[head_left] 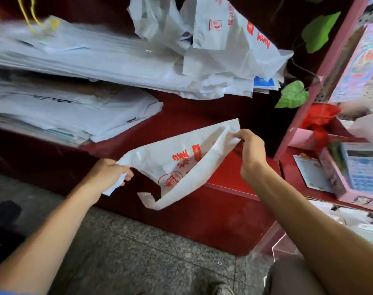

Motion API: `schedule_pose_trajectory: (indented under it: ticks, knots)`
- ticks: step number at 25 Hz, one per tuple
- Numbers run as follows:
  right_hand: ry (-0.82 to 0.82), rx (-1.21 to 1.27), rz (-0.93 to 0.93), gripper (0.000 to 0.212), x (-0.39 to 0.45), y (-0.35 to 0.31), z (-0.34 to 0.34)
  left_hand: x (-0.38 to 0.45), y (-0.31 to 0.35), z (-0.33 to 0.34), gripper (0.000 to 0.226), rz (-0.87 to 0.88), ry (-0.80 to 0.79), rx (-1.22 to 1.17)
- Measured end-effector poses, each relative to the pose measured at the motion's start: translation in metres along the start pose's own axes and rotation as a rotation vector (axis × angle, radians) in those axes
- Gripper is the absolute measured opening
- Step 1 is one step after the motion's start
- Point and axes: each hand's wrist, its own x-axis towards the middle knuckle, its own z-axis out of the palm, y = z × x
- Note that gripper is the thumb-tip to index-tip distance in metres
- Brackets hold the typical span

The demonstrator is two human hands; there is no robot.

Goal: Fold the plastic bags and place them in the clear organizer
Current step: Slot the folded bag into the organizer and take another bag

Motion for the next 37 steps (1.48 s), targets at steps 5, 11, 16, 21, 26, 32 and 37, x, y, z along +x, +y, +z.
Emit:
schedule_pose_trajectory:
  ticks: [5, 11, 16, 21, 26, 32, 37]
  knots:
    - [-0.279, -0.071, -0.218, 0.015, -0.006, 0.010, 0.004, -0.012, 0.010, 0.017, 0.042, 0.319, -0.072, 0.352]
    - [-0.584, -0.040, -0.188, 0.013, -0.037, 0.020, 0.013, -0.052, 0.050, 0.065, 0.020, 0.655, -0.248, 0.108]
    - [-0.399, -0.143, -0.180, 0.014, -0.029, 0.013, -0.001, -0.051, 0.053, 0.060, 0.027, 0.508, -0.188, -0.152]
    - [-0.729, -0.618, -0.030, 0.044, -0.022, 0.020, -0.026, -0.056, 0.060, 0.052, 0.014, 0.396, -0.205, -0.405]
    - [-0.737, -0.556, -0.100, 0.034, -0.023, 0.014, -0.031, -0.035, 0.047, 0.037, 0.027, 0.305, 0.094, -0.416]
    - [-0.881, -0.141, -0.215, 0.045, -0.034, -0.011, -0.029, -0.020, 0.033, 0.037, 0.034, 0.184, 0.060, -0.332]
    - [-1.089, 0.174, -0.047, 0.042, -0.043, -0.018, -0.023, -0.021, 0.033, 0.042, 0.034, 0.165, 0.029, -0.306]
